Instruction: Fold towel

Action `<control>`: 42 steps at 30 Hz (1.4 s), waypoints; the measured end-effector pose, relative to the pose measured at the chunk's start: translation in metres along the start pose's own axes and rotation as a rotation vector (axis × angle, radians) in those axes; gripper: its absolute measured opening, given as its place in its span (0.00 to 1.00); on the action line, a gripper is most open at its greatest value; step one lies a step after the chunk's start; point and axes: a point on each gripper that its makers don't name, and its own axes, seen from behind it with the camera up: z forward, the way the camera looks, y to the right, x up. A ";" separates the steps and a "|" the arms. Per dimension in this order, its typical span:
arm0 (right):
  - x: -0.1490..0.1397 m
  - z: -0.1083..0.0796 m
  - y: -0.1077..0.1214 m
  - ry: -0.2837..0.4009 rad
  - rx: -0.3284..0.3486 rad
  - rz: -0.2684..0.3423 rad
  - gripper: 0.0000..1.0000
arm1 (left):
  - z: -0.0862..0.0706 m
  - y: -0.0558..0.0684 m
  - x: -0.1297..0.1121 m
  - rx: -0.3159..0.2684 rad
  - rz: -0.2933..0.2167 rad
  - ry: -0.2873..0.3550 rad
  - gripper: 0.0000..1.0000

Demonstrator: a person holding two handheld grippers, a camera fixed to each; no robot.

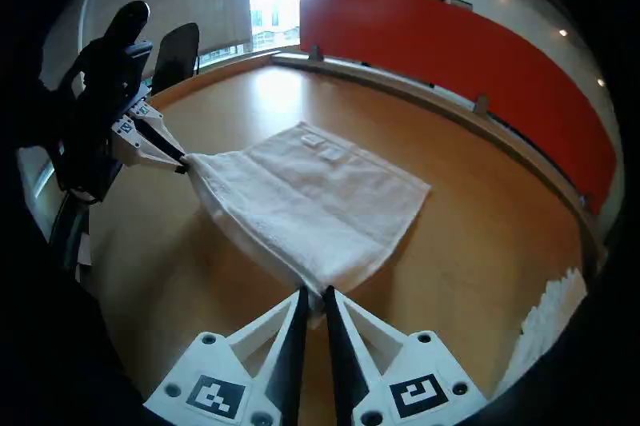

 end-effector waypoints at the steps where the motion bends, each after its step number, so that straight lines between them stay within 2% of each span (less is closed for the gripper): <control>1: 0.004 -0.003 0.001 0.006 -0.002 -0.003 0.16 | -0.003 0.000 0.003 0.001 -0.004 0.002 0.15; 12: 0.031 -0.032 -0.001 0.027 -0.006 -0.022 0.16 | -0.035 -0.001 0.030 0.009 -0.011 0.021 0.15; 26: 0.049 -0.064 -0.004 0.036 0.000 -0.033 0.16 | -0.067 0.015 0.043 -0.010 0.001 0.017 0.15; 35: 0.055 -0.083 -0.004 0.044 -0.001 -0.029 0.16 | -0.081 0.026 0.047 -0.022 -0.023 0.025 0.15; 42: 0.055 -0.090 -0.008 0.038 0.001 -0.036 0.16 | -0.091 0.032 0.047 -0.033 -0.040 0.022 0.15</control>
